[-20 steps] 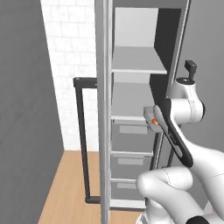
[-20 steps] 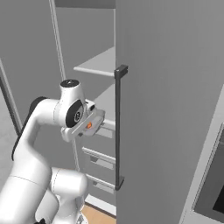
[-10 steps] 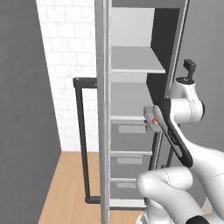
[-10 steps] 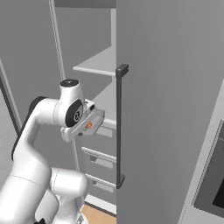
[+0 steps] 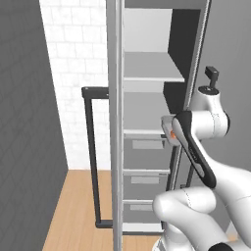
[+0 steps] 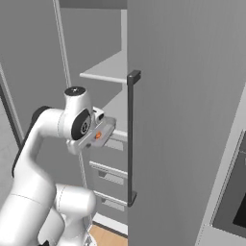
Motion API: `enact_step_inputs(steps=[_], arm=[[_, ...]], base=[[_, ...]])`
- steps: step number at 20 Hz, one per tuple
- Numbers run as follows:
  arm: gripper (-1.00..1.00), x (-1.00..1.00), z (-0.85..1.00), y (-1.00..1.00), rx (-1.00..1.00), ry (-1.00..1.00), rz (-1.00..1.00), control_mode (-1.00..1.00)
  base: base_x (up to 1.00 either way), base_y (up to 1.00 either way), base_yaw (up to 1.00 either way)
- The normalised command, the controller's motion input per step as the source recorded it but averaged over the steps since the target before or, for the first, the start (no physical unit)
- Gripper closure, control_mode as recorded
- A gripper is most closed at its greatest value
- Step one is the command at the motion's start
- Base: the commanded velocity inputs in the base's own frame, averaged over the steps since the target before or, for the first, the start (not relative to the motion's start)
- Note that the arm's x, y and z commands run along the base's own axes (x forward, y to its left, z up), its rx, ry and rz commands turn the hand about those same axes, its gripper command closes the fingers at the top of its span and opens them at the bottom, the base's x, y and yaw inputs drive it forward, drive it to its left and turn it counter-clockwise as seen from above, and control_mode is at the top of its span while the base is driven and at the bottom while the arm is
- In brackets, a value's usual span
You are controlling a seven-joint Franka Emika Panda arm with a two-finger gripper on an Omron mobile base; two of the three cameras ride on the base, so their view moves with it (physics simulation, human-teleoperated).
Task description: Take the meat container that has the shrimp and place it on the second highest rack of the freezer. Then take the vegetable container that has the tomato and potato and place it on the highest rack of the freezer.
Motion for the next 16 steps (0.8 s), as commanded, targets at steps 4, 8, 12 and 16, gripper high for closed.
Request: enact_step_inputs(steps=[4,8,12,16], arm=[[1.0,0.18,0.04,0.2,0.0,-0.21,0.0,-1.0],[1.0,0.78,0.0,0.08,0.0,-0.01,0.0,-1.0],[1.0,0.96,0.0,0.0,0.0,0.0,-0.02,-1.0],[1.0,0.8,0.0,0.0,0.0,0.0,-0.05,-1.0]], base=[[0.0,0.0,0.0],[0.0,0.0,0.0],[0.0,0.0,0.0],[0.0,0.0,0.0]])
